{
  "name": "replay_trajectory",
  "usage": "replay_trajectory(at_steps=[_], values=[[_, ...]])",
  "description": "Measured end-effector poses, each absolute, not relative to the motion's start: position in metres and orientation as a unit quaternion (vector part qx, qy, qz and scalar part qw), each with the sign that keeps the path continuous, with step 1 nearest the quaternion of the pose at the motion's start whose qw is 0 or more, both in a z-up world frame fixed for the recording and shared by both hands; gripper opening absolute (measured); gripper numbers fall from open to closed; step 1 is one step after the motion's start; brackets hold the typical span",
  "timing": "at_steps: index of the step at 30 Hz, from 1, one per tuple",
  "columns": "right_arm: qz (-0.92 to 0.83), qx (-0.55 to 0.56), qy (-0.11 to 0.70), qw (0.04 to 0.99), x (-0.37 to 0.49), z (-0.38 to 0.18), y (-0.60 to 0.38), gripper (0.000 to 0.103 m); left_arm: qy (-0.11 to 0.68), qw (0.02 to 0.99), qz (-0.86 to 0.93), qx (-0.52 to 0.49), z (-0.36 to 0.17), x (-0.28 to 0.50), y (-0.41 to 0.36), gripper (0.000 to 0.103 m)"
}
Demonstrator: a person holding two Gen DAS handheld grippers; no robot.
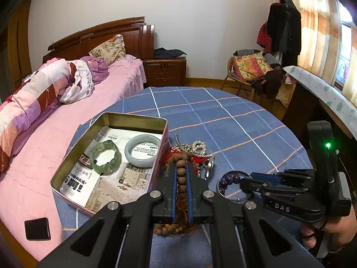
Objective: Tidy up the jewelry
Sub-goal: 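Lift the prayer beads with the left tool and carry them toward the tin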
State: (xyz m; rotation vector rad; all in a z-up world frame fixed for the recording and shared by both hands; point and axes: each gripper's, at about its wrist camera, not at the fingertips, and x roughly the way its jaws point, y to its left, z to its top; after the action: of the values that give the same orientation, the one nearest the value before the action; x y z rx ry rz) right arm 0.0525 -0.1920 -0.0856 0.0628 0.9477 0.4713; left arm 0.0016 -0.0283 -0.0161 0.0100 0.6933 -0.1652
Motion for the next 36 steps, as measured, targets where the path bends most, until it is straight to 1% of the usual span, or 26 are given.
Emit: replay_trajectory(at_steps=[1, 6, 7, 8, 12, 16, 27, 36], values=[[0.228, 0.033, 0.452, 0.862, 0.052, -0.086, -0.192, 0.020, 0.339, 0.937, -0.081, 0.004, -0.016, 0.002, -0.028, 0.006], [0.234, 0.035, 0.443, 0.865, 0.048, -0.084, -0.192, 0.015, 0.339, 0.937, -0.081, 0.004, -0.016, 0.002, -0.027, 0.006], [0.235, 0.035, 0.438, 0.867, 0.047, -0.082, -0.191, 0.007, 0.339, 0.937, -0.081, 0.003, -0.017, 0.002, -0.027, 0.006], [0.238, 0.038, 0.433, 0.869, 0.045, -0.079, -0.192, 0.007, 0.339, 0.937, -0.080, 0.002, -0.016, 0.001, -0.027, 0.006], [0.236, 0.025, 0.424, 0.874, 0.043, -0.073, -0.189, 0.007, 0.339, 0.938, -0.080, 0.001, -0.015, 0.001, -0.025, 0.006], [0.239, 0.031, 0.421, 0.875, 0.043, -0.071, -0.190, 0.007, 0.337, 0.938, -0.080, 0.001, -0.014, 0.001, -0.025, 0.006], [0.242, 0.046, 0.382, 0.891, 0.037, -0.045, -0.195, 0.007, 0.320, 0.944, -0.078, -0.005, -0.002, -0.005, -0.022, 0.006], [0.255, 0.047, 0.361, 0.896, 0.037, -0.025, -0.190, 0.007, 0.293, 0.954, -0.065, -0.009, 0.024, -0.007, -0.007, 0.006]])
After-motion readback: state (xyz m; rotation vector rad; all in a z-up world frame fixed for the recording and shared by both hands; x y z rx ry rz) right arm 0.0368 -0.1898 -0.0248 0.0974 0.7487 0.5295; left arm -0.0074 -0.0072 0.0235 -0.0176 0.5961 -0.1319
